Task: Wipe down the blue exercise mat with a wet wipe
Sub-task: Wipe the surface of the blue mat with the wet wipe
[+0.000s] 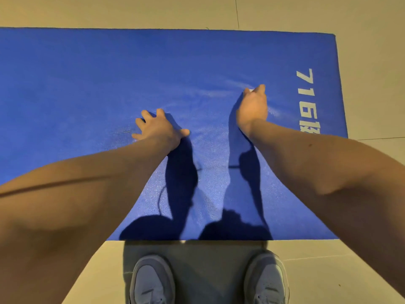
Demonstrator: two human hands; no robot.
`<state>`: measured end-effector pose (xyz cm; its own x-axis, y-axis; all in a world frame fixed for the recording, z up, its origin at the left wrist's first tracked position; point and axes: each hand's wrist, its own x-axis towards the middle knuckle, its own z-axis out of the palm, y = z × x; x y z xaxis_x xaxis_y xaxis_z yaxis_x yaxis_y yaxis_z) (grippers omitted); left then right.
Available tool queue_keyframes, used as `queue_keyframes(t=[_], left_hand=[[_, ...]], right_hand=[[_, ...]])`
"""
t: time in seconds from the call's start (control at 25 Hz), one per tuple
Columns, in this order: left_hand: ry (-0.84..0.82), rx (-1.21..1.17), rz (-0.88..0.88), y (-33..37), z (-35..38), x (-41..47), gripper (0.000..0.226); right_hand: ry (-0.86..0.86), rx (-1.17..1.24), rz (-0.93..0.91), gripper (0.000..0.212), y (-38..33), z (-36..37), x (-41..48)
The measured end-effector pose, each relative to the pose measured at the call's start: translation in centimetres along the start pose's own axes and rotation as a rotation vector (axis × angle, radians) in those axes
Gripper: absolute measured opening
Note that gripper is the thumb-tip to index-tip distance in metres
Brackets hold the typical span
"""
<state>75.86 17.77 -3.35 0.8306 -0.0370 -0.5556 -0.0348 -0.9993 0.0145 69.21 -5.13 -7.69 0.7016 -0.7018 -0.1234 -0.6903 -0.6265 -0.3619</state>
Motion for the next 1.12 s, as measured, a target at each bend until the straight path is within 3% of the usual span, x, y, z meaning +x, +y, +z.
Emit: queue_keyframes(t=[0.12, 0.32, 0.44, 0.64, 0.76, 0.96, 1.12], left_hand=[[0.136, -0.041, 0.003, 1.5, -1.5, 1.8, 0.093], [0.026, 0.035, -0.009, 2.2, -2.5, 5.6, 0.106], [0.016, 0.055, -0.011, 2.3, -2.5, 6.1, 0.108], [0.011, 0.055, -0.018, 2.4, -2.7, 6.1, 0.109], [0.000, 0.063, -0.030, 2.8, -2.7, 6.1, 0.109], [0.002, 0.068, -0.041, 3.0, -3.1, 6.1, 0.112], [0.000, 0.069, -0.058, 3.3, -3.8, 6.0, 0.115]], right_hand=[[0.018, 0.061, 0.039, 0.031, -2.9, 1.3, -0.7], [-0.183, -0.013, -0.321, 0.026, -8.8, 3.9, -3.4], [-0.219, -0.076, -0.414, 0.027, -7.8, 3.1, -2.2], [-0.010, -0.051, -0.082, 0.032, -1.7, 0.3, 3.4], [0.010, -0.030, -0.024, 0.031, -2.9, 1.2, 3.2], [-0.121, -0.069, -0.326, 0.025, -9.2, 4.6, 0.3], [-0.183, -0.133, -0.427, 0.027, -8.5, 3.3, 1.4]])
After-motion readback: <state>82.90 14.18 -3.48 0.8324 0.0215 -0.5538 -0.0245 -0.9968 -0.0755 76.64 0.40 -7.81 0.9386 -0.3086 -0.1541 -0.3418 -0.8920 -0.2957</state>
